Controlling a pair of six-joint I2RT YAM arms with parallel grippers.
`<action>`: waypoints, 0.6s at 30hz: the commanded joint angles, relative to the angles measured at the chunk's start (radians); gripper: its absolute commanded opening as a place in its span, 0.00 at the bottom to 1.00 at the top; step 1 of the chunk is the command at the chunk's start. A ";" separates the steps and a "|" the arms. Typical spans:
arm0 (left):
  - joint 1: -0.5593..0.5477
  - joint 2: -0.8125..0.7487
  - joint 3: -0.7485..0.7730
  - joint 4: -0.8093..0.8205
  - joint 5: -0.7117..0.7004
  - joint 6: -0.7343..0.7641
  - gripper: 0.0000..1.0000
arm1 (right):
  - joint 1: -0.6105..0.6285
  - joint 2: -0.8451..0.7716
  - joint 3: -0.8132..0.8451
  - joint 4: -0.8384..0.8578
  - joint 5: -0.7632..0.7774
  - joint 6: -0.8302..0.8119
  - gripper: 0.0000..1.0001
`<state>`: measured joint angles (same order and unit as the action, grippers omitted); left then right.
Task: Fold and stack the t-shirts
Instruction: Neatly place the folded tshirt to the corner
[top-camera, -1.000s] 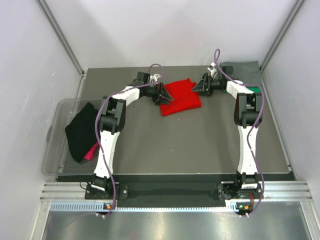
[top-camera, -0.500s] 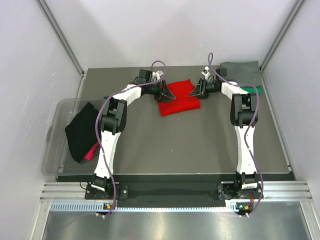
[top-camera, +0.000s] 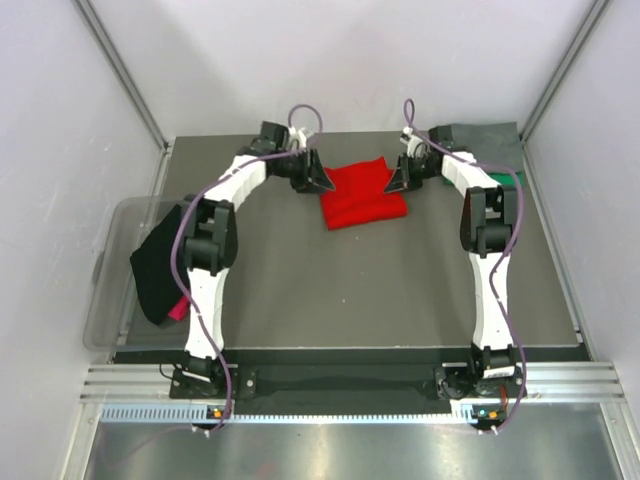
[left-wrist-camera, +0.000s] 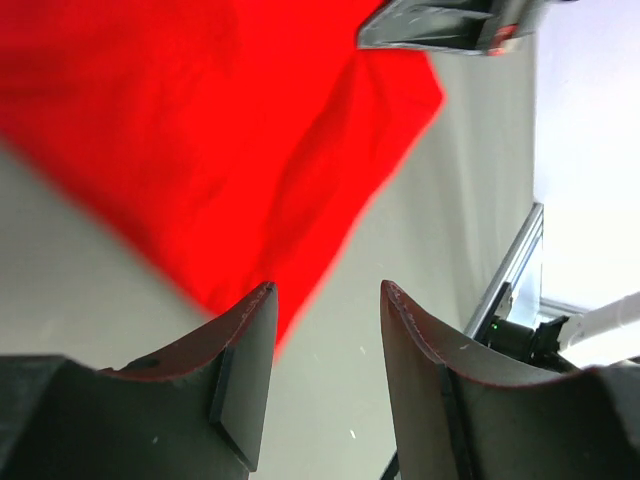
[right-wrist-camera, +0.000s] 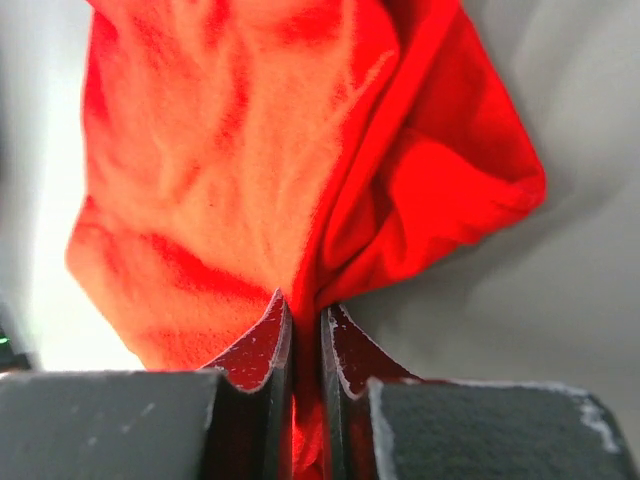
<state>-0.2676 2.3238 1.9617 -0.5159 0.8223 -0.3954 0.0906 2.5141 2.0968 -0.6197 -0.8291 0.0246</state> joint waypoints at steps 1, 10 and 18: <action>0.051 -0.196 -0.032 -0.036 -0.015 0.085 0.50 | -0.003 -0.158 -0.007 -0.023 0.174 -0.153 0.00; 0.082 -0.348 -0.119 -0.064 -0.092 0.151 0.52 | -0.135 -0.169 0.075 0.046 0.268 -0.098 0.00; 0.082 -0.429 -0.188 -0.050 -0.144 0.174 0.52 | -0.196 -0.179 0.180 0.098 0.289 -0.043 0.00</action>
<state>-0.1852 1.9701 1.7847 -0.5617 0.7078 -0.2565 -0.0978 2.3890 2.1849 -0.5999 -0.5545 -0.0444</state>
